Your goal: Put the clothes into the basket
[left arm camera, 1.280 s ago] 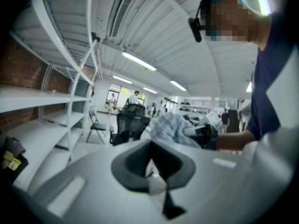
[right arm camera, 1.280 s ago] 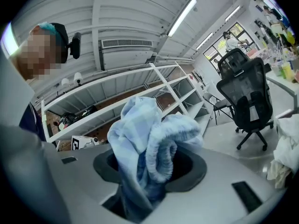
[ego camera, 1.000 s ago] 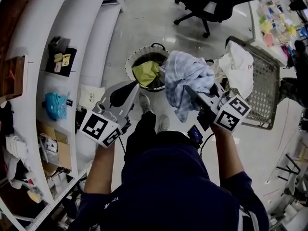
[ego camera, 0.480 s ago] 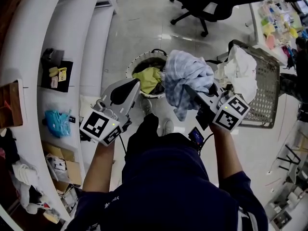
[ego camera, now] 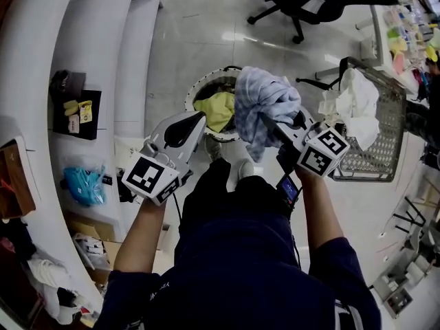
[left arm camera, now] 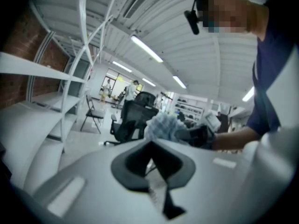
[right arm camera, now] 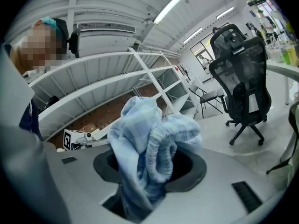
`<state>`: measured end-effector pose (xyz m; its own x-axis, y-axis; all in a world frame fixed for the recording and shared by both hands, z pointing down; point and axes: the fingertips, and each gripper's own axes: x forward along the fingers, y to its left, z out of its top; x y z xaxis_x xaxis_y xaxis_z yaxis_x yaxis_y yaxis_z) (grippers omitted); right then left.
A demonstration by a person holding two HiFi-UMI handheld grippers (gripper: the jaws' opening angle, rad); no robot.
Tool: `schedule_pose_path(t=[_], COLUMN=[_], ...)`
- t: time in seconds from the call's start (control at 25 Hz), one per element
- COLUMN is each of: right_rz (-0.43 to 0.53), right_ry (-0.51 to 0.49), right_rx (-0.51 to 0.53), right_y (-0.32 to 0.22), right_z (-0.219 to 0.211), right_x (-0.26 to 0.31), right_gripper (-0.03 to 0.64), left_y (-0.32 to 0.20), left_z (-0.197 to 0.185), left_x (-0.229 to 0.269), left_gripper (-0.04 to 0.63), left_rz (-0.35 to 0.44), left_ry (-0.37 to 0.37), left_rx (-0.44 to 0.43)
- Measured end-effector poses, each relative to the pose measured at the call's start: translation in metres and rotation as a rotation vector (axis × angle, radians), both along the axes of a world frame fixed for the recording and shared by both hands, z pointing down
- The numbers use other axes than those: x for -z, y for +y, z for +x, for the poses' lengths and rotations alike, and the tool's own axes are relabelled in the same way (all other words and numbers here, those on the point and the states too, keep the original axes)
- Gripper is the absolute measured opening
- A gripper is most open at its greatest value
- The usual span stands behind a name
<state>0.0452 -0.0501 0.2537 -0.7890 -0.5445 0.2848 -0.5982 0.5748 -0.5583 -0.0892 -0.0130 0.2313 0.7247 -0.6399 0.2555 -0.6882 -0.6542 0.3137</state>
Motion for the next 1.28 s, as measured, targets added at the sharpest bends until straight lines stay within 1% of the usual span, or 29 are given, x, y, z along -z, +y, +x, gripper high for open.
schedule_pose_path(t=[0.16,0.28,0.4,0.64,0.88,1.0,1.28], right_rz=[-0.035,-0.053,-0.073,-0.117,-0.187,-0.227,-0.296], right_ry=[0.035,0.063,0.094,0.145,0.180,0.201,0.303], right_rx=[0.008,0.012,0.010,0.017,0.022,0.022,0.046], right_y=[-0.013,-0.021,-0.031,-0.044,-0.057,-0.063,-0.078], right_z=[-0.015,-0.020,-0.023,-0.025,-0.027,-0.024,-0.019], right_x=[-0.038,-0.067,-0.097,-0.161,-0.250,-0.295,-0.414], right_gripper=[0.198,0.198,0.198,0.198,0.199,0.198,0.199], left_y=[-0.011,-0.016,-0.019,-0.025,-0.027,-0.025,-0.019], left_z=[-0.010,-0.015,-0.019,-0.016,-0.011,-0.006,0.003], left_x=[-0.028,-0.050,-0.077,-0.132,-0.197,-0.221,-0.273], left_gripper=[0.005,0.006,0.017,0.025,0.039,0.048,0.072], left_rz=[-0.035,-0.057,-0.096,-0.168,-0.247,-0.279,-0.339], left_ry=[0.011,0.004,0.002,-0.006,-0.030,-0.038,-0.047], left_rx=[0.010,0.010,0.012,0.013,0.021,0.016,0.027])
